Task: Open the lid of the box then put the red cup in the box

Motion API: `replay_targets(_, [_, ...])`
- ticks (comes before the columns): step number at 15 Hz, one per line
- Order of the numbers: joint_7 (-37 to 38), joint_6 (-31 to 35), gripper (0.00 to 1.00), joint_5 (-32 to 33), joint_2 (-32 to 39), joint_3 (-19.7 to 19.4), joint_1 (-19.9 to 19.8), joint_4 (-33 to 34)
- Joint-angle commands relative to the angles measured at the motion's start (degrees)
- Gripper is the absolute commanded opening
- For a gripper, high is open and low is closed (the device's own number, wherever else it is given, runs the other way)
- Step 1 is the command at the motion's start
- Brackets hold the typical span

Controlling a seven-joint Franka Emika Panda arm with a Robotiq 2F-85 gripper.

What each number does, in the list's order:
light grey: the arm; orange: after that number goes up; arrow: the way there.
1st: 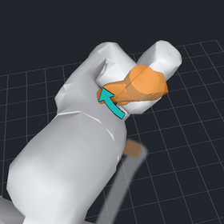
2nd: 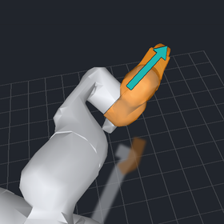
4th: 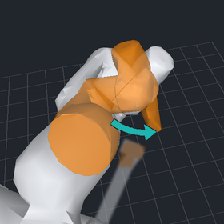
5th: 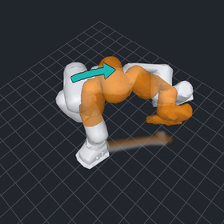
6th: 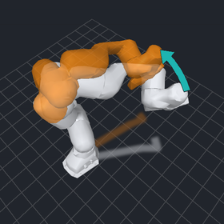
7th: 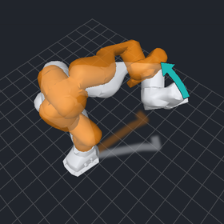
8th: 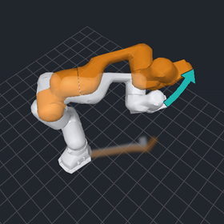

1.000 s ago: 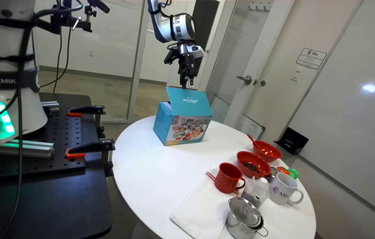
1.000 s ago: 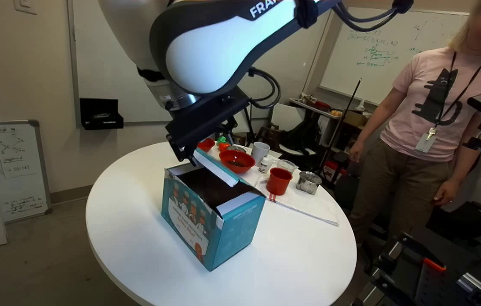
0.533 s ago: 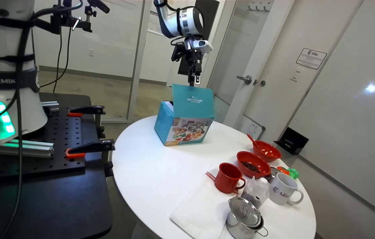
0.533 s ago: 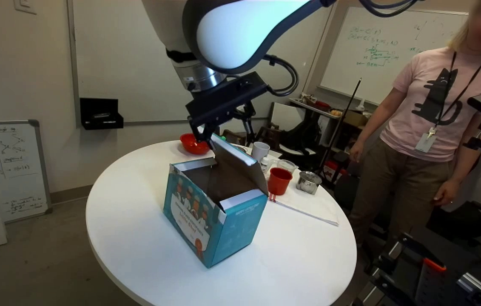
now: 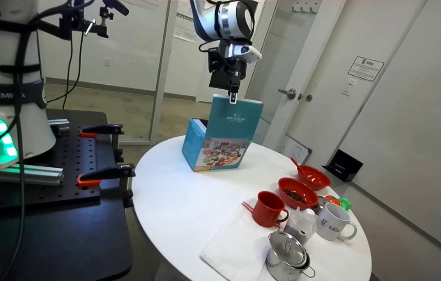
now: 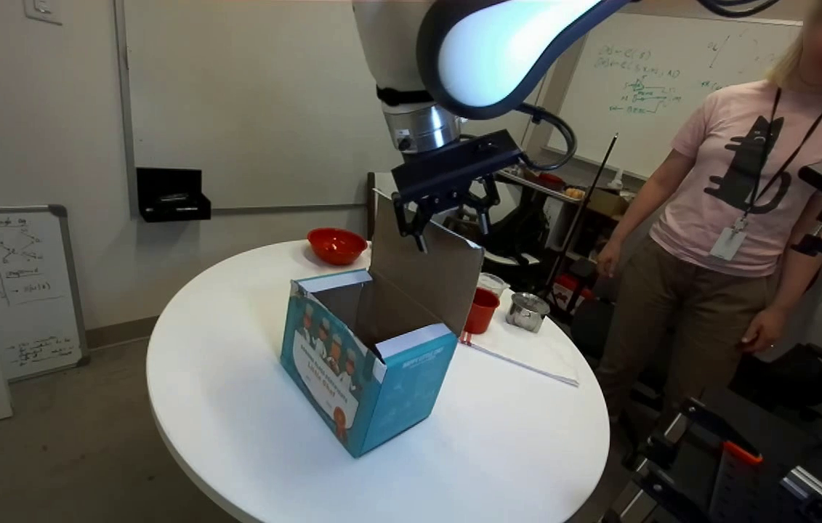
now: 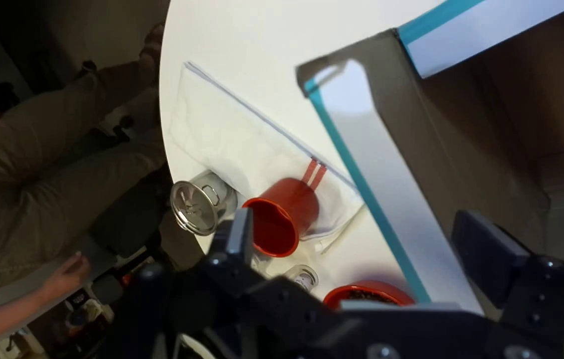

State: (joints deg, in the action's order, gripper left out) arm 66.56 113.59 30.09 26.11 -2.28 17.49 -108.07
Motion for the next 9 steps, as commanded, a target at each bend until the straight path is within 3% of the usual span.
replay_targets(1, [1.5, 5.18, 1.0, -2.86, -7.0, 0.88, -3.01, -8.74])
replay_targets(9, [0.57, 14.24, 1.0, -7.05, -15.41, 1.57, -6.39, -18.59])
